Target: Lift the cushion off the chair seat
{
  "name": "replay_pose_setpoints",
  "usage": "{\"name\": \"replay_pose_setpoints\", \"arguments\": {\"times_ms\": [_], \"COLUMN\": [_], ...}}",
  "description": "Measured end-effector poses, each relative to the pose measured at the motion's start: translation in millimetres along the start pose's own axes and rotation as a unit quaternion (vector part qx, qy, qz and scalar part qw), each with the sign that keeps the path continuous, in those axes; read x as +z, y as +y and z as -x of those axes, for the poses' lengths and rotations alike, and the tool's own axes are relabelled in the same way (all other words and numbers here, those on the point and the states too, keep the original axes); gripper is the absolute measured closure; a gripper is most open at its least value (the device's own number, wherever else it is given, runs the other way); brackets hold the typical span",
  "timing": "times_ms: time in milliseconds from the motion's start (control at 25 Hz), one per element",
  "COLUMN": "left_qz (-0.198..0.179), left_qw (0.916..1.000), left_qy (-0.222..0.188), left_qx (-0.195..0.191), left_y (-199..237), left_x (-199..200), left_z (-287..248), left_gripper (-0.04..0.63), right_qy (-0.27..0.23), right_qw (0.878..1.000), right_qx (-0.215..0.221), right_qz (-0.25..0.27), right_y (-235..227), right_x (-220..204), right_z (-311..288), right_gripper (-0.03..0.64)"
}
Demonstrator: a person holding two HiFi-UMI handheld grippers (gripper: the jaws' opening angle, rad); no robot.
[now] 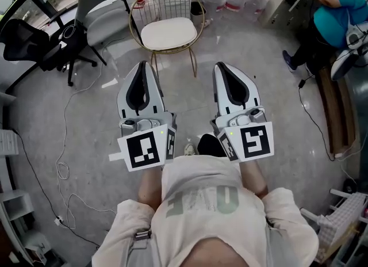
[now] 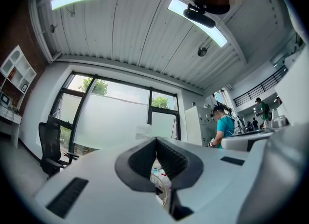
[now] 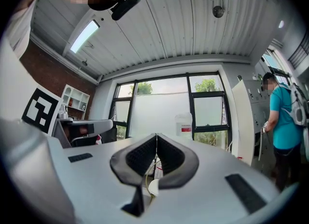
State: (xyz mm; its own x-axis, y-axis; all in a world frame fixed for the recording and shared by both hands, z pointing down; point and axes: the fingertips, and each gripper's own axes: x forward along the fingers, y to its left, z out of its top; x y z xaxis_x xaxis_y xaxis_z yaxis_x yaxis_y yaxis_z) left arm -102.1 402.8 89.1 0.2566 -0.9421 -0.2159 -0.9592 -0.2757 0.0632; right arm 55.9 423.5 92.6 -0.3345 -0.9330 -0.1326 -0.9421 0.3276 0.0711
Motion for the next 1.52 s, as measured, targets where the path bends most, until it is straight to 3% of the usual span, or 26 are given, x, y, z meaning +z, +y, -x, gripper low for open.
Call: {"name": "replay_pose_setpoints", "arguments": {"times_ms": [360, 800, 1120, 1520], "left_qz": [-0.014, -0.034, -0.045, -0.045], "left_qw": [0.9999, 0.9991, 0.9976, 0.9931], "left_qy": [0.003, 0.002, 0.021, 0.037], "left_qx": [-0.004, 0.024, 0.049, 0.102], "left_y": [-5, 11, 28, 70], "left_x": [-11, -41, -59, -86], "left_z": [-21, -79, -184, -344], "left_gripper": [0.583, 0.583, 0.583, 0.583], "right_qy": [-0.009, -0.038, -0.028, -0.024], "right_qw": [1.000, 0.999, 0.998, 0.996], "right_qx": [-0.005, 0.011, 0.020, 0.077], "right_qz": [-0.007, -0.017, -0.043, -0.033], "right_y": [-20, -54, -117, -189], "right_x": [-7, -35, -57, -74], "right_z": [-20, -84, -190, -365], "right_gripper": [0.599, 0.599, 0.600, 0.600]}}
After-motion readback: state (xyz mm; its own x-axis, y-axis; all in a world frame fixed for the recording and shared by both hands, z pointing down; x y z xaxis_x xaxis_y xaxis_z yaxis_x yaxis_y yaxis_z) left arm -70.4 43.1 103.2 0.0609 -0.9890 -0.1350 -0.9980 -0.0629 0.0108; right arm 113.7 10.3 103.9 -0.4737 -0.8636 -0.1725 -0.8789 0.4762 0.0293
